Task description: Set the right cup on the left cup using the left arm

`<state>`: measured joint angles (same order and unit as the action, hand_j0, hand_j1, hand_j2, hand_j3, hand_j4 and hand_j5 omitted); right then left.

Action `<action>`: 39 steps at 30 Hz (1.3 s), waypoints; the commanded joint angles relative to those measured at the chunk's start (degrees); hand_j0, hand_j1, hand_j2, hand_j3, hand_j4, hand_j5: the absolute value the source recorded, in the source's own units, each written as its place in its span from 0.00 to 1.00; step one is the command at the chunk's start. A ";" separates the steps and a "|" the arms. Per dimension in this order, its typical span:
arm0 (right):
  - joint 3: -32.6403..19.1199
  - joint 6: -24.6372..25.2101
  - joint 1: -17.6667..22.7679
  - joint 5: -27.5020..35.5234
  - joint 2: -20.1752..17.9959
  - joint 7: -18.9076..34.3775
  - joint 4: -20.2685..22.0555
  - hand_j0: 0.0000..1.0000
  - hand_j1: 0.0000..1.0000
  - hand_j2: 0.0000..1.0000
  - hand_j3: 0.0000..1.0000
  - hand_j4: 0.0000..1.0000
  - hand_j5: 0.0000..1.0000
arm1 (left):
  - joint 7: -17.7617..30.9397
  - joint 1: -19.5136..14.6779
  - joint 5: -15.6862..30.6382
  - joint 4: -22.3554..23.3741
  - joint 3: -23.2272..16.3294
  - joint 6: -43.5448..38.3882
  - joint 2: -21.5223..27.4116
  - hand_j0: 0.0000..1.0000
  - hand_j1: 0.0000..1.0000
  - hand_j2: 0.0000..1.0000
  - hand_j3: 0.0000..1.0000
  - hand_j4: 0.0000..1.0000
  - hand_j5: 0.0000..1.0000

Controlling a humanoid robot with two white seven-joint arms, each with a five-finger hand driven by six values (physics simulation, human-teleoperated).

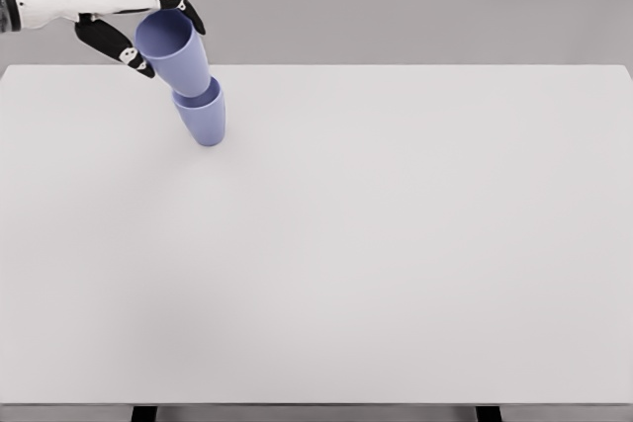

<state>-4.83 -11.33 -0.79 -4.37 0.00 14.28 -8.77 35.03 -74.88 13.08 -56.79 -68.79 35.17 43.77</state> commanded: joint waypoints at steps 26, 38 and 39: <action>-0.01 -0.01 0.00 -0.03 0.00 -0.04 -0.02 1.00 1.00 1.00 1.00 1.00 1.00 | -0.03 1.05 -0.51 1.95 0.23 -0.17 -1.32 0.58 0.58 0.58 0.58 0.58 0.58; -0.01 -0.01 0.00 -0.03 0.00 0.05 -0.02 1.00 1.00 1.00 1.00 1.00 1.00 | -0.03 1.05 -2.00 4.93 1.11 -0.17 -3.25 0.59 0.59 0.59 0.59 0.59 0.59; -0.01 -0.01 0.00 -0.03 0.00 0.05 -0.02 1.00 1.00 1.00 1.00 1.00 1.00 | -0.03 1.05 -2.00 5.02 1.11 -0.17 -3.26 0.59 0.59 0.59 0.59 0.59 0.59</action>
<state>-4.83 -11.33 -0.79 -4.37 0.00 14.28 -8.76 35.06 -73.83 10.94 -52.08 -67.96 35.15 40.65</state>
